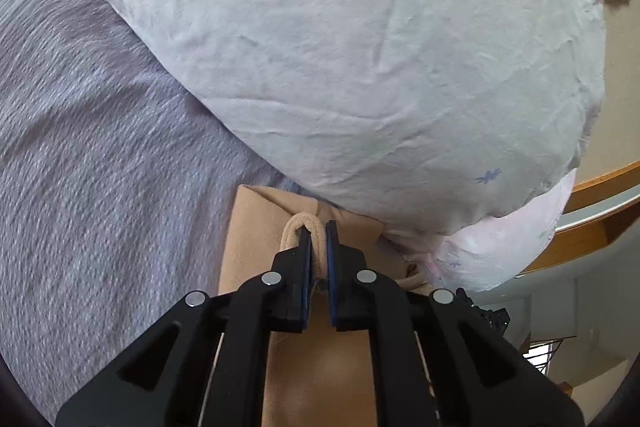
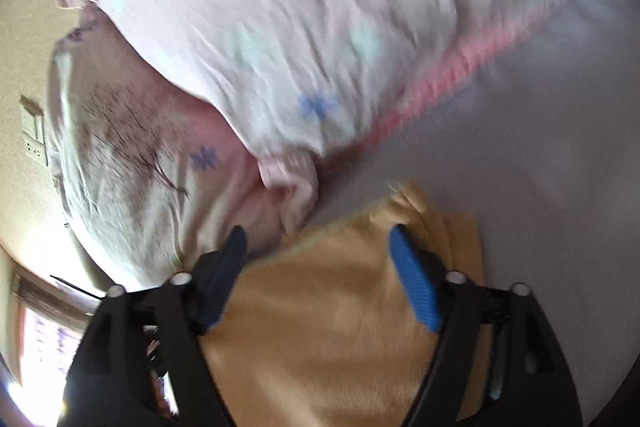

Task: Fold small clothes

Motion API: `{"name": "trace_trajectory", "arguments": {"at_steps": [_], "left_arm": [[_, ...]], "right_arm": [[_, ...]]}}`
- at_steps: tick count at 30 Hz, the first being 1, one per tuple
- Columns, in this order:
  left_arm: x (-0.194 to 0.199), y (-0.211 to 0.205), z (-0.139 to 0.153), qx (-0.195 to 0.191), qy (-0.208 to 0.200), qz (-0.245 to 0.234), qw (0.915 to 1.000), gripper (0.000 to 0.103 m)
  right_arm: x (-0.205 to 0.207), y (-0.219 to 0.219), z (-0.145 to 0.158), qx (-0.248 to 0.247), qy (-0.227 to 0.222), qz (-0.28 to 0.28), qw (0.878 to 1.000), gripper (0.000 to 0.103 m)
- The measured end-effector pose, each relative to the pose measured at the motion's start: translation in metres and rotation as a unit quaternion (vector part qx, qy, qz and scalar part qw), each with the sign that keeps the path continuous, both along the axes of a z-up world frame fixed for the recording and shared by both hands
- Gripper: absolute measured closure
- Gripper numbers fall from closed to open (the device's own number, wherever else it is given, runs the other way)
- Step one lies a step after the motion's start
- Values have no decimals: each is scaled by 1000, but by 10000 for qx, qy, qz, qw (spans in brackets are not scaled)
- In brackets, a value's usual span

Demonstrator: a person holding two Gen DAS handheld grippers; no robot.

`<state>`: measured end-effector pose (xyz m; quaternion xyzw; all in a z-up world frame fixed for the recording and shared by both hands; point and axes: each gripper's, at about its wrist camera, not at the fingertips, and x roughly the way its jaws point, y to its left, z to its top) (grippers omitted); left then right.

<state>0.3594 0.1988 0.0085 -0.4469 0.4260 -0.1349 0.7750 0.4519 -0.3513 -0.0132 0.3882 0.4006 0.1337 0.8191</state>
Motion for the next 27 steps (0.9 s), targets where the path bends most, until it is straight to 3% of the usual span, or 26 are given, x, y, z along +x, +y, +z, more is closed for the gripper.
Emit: {"name": "trace_trajectory", "arguments": {"at_steps": [1, 2, 4, 6, 8, 11, 15, 20, 21, 22, 25, 27], "left_arm": [[-6, 6, 4, -81, -156, 64, 9998, 82], [-15, 14, 13, -39, -377, 377, 9986, 49], [-29, 30, 26, 169, -721, 999, 9922, 19], [-32, 41, 34, 329, -760, 1030, 9912, 19], [-37, 36, 33, 515, -502, 607, 9956, 19], [-50, 13, 23, 1103, -61, -46, 9939, 26], [-67, -15, 1, 1259, 313, -680, 9892, 37], [-72, -23, -2, 1575, 231, -713, 9847, 43], [-72, -28, -1, 1642, 211, -705, 9837, 47], [-72, -35, -4, 1546, 288, -853, 9839, 63], [-73, -49, -7, 1630, 317, -840, 9825, 67], [-69, -55, -8, 1665, 357, -780, 9823, 77]], "right_arm": [[-4, -4, 8, 76, -201, 16, 9998, 19], [-10, -6, 13, 171, -334, 65, 9993, 18], [-17, -4, 20, 134, -432, 193, 9988, 16], [-29, 0, 28, 14, -491, 410, 9980, 16], [-44, 5, 35, -71, -595, 670, 9960, 16], [-61, 20, 44, -250, -791, 889, 9926, 11], [-77, 38, 45, -449, -800, 1216, 9883, 10], [-80, 49, 45, -506, -782, 1364, 9863, 10], [-83, 50, 46, -494, -787, 1370, 9862, 10], [-84, 50, 46, -473, -788, 1372, 9863, 10], [-87, 46, 44, -418, -786, 1355, 9868, 10], [-89, 43, 43, -373, -783, 1340, 9872, 10]]}}
